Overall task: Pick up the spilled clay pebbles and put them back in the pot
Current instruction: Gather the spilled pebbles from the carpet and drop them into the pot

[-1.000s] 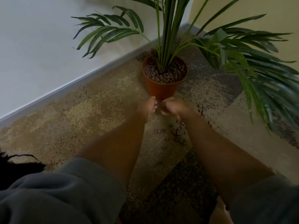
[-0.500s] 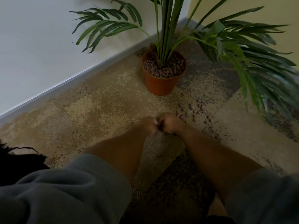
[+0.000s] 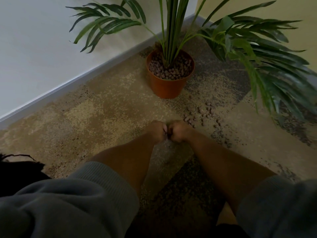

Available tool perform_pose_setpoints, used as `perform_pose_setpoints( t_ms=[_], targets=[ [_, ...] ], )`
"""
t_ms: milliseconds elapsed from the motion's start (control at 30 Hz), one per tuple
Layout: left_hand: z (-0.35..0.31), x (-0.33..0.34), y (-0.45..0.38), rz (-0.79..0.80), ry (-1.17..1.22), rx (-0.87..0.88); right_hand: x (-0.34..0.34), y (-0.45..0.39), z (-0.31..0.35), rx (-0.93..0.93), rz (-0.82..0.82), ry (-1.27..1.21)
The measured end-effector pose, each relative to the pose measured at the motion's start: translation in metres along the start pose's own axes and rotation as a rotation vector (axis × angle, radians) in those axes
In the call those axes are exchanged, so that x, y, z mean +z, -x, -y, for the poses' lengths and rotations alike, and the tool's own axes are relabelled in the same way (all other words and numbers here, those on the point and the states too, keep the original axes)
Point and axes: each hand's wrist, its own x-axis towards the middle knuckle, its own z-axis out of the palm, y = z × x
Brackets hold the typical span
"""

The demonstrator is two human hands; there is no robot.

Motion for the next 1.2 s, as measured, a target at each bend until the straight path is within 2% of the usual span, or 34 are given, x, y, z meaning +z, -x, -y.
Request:
perform_pose_setpoints(
  t_ms=[133,300,367,467,500,567,600,667,800,933,1067,1200],
  targets=[
    [-0.001,0.001,0.001,0.01,-0.042,-0.02,0.002,0.004,-0.004,0.034,0.112,-0.064],
    [0.0,0.002,0.0,0.014,0.058,-0.099,0.002,0.006,-0.005,0.032,0.109,-0.096],
    [-0.002,0.001,-0.002,0.07,0.297,-0.194,0.003,0.004,-0.009,0.128,0.129,-0.369],
    [-0.008,-0.004,0.005,0.134,0.992,-0.479,0.0,0.002,-0.009,0.31,0.15,-0.923],
    [-0.007,-0.006,0.007,0.124,1.15,-0.529,-0.001,0.002,-0.01,0.335,0.143,-1.017],
    [-0.003,-0.008,0.008,0.102,1.276,-0.572,-0.001,0.003,-0.012,0.33,0.15,-1.096],
    [-0.001,-0.008,0.009,0.104,1.252,-0.571,0.0,0.004,-0.013,0.31,0.163,-1.089],
    [-0.001,-0.006,0.012,0.153,1.056,-0.53,0.001,0.007,-0.013,0.242,0.209,-0.928],
    [0.01,0.005,0.016,0.295,0.421,-0.145,0.0,0.014,-0.007,0.136,0.326,-0.413],
    [0.02,0.008,0.028,0.387,0.089,0.019,0.002,0.014,-0.006,0.087,0.29,-0.309],
    [0.021,0.013,0.037,0.418,-0.1,0.12,0.002,0.013,-0.004,0.063,0.255,-0.218],
    [0.023,0.018,0.039,0.421,-0.108,0.173,0.003,0.011,-0.003,0.075,0.249,-0.282]
  ],
)
